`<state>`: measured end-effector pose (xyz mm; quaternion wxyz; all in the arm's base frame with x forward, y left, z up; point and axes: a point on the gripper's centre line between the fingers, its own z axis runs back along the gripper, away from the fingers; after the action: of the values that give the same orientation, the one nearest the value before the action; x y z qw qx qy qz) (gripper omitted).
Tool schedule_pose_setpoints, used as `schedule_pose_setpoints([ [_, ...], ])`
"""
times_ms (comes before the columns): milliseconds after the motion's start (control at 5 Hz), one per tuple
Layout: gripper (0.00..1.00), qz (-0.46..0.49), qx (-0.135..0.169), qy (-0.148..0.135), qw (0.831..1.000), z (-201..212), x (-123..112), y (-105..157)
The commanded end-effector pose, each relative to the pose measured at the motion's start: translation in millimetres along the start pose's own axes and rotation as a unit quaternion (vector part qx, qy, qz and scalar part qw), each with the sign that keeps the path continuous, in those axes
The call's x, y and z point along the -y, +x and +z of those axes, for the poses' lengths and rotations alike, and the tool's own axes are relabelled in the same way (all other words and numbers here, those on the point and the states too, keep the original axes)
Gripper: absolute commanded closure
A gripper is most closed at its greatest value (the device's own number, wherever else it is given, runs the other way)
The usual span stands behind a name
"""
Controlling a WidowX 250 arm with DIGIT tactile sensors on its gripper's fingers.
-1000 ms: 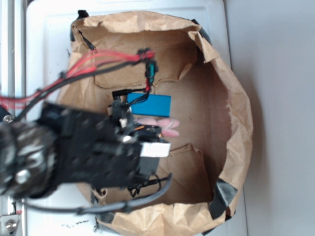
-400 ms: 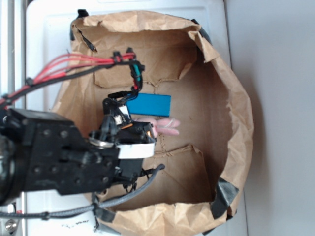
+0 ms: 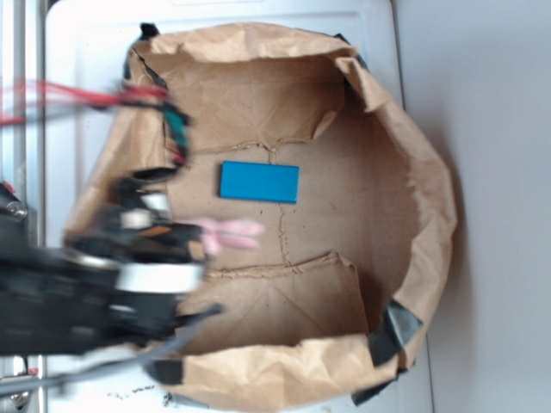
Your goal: Grab the pink bunny.
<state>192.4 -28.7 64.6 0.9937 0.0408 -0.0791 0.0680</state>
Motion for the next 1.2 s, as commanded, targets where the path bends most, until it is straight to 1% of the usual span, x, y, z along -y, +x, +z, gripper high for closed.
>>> schedule_pose_setpoints([
  [0, 1.0, 0.036, 0.03, -0.024, 0.999, 29, -59, 81],
  [200, 1.0, 0.052, 0.017, -0.026, 0.998, 25, -69, 101],
  [400, 1.0, 0.051, 0.018, -0.029, 0.998, 26, -72, 106],
  [600, 1.0, 0.027, 0.02, -0.051, 0.998, 43, -61, 105],
  [800, 1.0, 0.015, 0.015, -0.057, 0.998, 59, -49, 101],
  [1000, 1.0, 0.015, 0.005, -0.051, 0.999, 70, -41, 100],
])
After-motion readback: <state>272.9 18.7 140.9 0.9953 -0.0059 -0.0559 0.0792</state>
